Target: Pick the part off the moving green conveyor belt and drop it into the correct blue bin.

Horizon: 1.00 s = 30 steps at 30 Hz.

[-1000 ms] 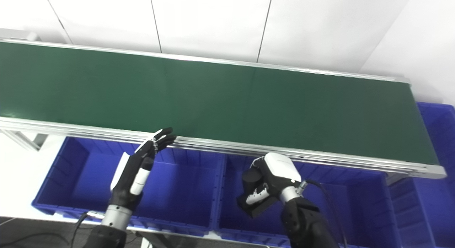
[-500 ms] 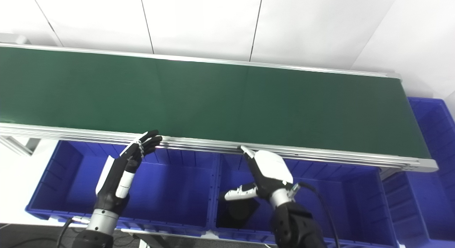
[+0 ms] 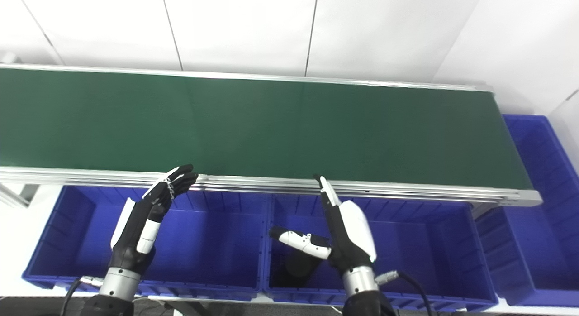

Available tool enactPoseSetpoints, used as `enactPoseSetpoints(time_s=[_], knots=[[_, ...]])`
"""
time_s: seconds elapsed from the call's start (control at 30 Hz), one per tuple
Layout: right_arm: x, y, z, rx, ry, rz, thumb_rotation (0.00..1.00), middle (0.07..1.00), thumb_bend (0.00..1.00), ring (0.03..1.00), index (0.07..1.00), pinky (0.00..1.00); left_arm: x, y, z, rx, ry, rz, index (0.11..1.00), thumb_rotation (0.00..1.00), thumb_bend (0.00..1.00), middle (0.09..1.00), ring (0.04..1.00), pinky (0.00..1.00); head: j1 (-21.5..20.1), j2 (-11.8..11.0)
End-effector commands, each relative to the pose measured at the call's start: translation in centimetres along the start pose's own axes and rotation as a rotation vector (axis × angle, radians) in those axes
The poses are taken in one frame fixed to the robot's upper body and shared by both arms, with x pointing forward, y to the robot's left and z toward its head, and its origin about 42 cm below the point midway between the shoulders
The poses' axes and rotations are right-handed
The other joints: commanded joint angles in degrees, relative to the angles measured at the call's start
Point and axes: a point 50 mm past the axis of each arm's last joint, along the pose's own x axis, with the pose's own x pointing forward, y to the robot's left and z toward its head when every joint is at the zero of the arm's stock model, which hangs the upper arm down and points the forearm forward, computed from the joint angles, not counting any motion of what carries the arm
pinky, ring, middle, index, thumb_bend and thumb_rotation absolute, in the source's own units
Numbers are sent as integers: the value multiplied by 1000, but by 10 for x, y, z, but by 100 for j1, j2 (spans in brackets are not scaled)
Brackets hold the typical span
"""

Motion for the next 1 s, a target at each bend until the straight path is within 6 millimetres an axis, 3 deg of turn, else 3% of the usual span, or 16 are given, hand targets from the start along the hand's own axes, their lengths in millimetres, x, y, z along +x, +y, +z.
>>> enactPoseSetpoints(time_s=[0.0,0.17,0.3,0.53,0.97], knots=[[-3,0,7,105,-93,-36,845,979,819,926,1000,851,5,2,8,12,-48,-16,836,1000,773,823,837,849,13,-3],[-7,2,-3,273,-144,-90,959,943,748,907,985,888,5,-1,8,7,-43,-16,835,1000,782,821,836,835,143,-94],[-9,4,-13,409,-179,-118,930,926,677,892,966,856,3,-2,6,19,-44,-19,832,1000,789,822,836,857,221,-191],[-11,6,-24,439,-192,-131,941,904,670,872,938,862,1,-7,-1,25,-43,-22,840,1000,792,827,833,850,323,-442],[-11,8,-32,433,-199,-166,929,883,665,851,920,836,1,-12,-6,20,-44,-14,832,1000,779,830,842,876,242,-685]])
